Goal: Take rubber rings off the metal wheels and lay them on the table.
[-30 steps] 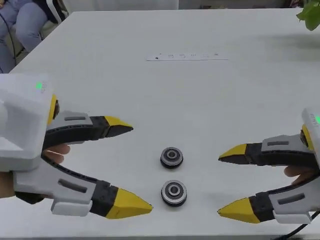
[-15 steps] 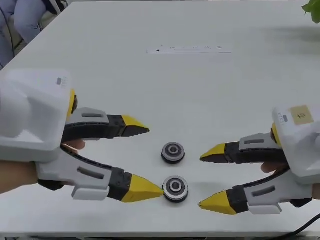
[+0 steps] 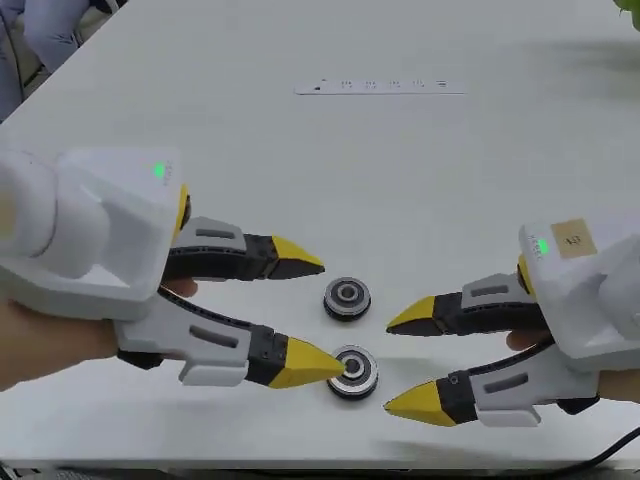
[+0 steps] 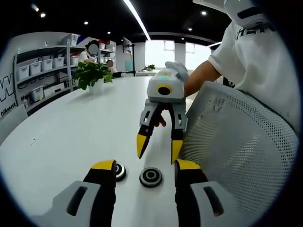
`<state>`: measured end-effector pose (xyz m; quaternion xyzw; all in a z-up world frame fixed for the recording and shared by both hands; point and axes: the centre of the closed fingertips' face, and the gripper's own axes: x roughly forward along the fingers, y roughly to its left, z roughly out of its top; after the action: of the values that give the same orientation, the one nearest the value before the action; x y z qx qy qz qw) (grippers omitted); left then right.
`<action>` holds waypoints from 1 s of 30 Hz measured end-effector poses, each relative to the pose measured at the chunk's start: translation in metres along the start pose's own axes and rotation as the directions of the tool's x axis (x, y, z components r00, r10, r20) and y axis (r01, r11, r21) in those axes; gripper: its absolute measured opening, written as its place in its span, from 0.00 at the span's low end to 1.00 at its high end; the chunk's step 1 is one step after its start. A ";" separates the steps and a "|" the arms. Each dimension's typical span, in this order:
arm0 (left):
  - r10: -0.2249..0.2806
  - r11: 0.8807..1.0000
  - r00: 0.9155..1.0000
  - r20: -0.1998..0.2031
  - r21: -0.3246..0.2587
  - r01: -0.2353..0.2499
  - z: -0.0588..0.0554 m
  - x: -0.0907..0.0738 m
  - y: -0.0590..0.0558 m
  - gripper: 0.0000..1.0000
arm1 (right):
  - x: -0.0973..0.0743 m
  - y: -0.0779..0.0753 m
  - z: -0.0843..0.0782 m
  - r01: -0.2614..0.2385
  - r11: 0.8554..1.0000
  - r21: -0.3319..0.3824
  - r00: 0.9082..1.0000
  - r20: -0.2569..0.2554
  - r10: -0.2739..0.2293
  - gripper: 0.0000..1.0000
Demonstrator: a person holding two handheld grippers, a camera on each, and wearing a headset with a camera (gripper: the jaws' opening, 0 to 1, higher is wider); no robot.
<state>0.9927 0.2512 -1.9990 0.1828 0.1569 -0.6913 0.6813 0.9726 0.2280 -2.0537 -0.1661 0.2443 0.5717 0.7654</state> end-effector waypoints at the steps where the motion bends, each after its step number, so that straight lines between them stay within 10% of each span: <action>1: 0.003 1.000 1.000 0.001 0.004 -0.003 -0.001 0.001 0.001 0.45 | 0.001 0.000 -0.001 0.003 1.000 -0.003 1.000 -0.002 -0.003 0.35; 30: -0.101 0.995 0.993 -0.063 0.004 0.101 -0.044 0.040 -0.014 0.20 | 0.022 -0.002 -0.007 -0.014 0.999 0.035 1.000 0.016 0.013 0.27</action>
<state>0.9800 0.2372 -2.0571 0.1986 0.1845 -0.7193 0.6396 0.9783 0.2411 -2.0716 -0.1461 0.2495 0.5738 0.7662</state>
